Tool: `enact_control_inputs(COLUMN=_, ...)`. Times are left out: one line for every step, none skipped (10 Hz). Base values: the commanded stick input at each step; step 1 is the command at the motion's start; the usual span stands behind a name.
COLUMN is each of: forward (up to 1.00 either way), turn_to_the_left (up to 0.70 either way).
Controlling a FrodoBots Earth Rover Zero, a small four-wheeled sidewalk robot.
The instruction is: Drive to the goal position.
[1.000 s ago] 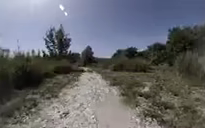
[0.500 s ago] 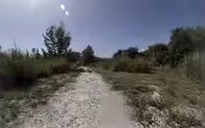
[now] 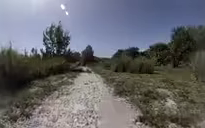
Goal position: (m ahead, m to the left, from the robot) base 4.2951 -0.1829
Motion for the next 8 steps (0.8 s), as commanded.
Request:
enact_control_inputs(forward=0.7, turn_to_the_left=0.25)
enact_control_inputs(forward=0.7, turn_to_the_left=0.35)
enact_control_inputs(forward=0.7, turn_to_the_left=0.35)
enact_control_inputs(forward=0.7, turn_to_the_left=0.35)
enact_control_inputs(forward=0.7, turn_to_the_left=0.35)
enact_control_inputs(forward=0.7, turn_to_the_left=0.17)
enact_control_inputs(forward=0.7, turn_to_the_left=0.0)
enact_control_inputs(forward=0.7, turn_to_the_left=0.0)
